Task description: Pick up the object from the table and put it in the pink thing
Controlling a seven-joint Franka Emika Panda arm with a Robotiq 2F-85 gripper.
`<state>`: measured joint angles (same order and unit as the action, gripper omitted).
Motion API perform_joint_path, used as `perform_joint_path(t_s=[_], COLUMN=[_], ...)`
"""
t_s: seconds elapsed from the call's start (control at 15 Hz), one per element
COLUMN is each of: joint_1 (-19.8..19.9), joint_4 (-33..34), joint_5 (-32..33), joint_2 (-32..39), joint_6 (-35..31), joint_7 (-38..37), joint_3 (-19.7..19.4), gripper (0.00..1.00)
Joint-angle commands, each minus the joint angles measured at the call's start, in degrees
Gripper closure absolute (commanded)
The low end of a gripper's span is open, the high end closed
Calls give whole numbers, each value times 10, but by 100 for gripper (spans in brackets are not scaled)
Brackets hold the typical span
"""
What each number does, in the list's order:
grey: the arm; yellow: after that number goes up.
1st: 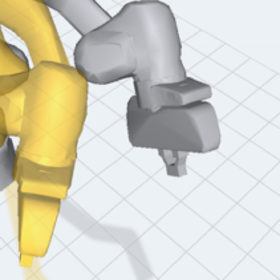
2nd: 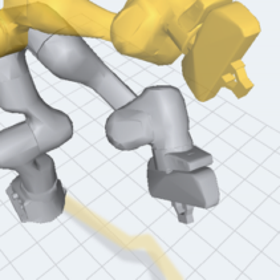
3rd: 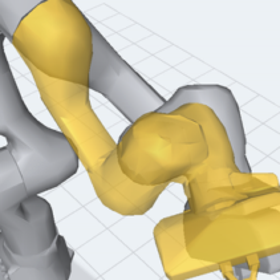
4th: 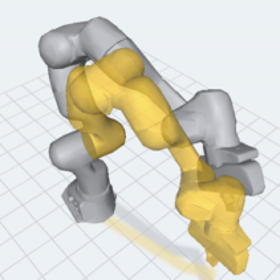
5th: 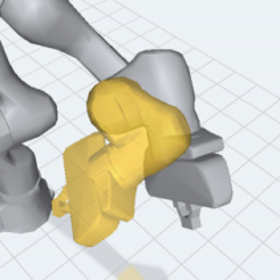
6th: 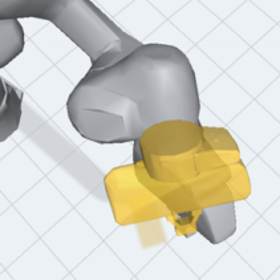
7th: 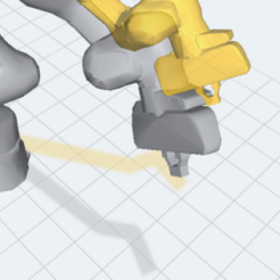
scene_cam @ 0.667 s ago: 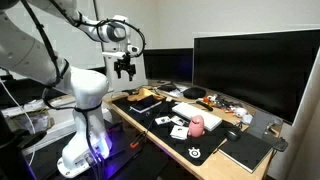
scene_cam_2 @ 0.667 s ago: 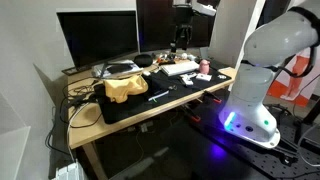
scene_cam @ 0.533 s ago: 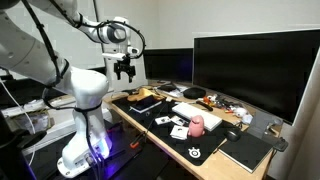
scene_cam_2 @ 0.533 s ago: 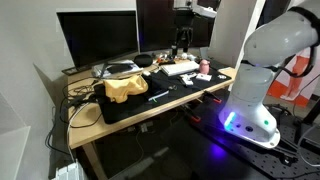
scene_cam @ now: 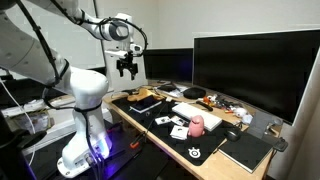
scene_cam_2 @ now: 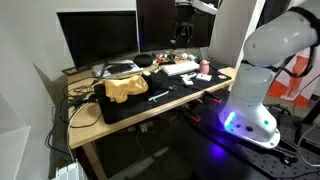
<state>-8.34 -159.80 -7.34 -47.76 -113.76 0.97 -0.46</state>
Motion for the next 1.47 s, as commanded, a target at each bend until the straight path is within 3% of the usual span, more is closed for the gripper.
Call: perform_joint_path(t_s=[0.0, 0.87, 1.4], joint_1=[22, 123, 152], joint_4=[2, 5, 4], joint_5=[-19, -13, -22], joint_2=[-10, 39, 151], joint_6=[2, -21, -116], joint_7=[25, 148, 188], joint_3=[-32, -180, -228], gripper=[0, 0, 0])
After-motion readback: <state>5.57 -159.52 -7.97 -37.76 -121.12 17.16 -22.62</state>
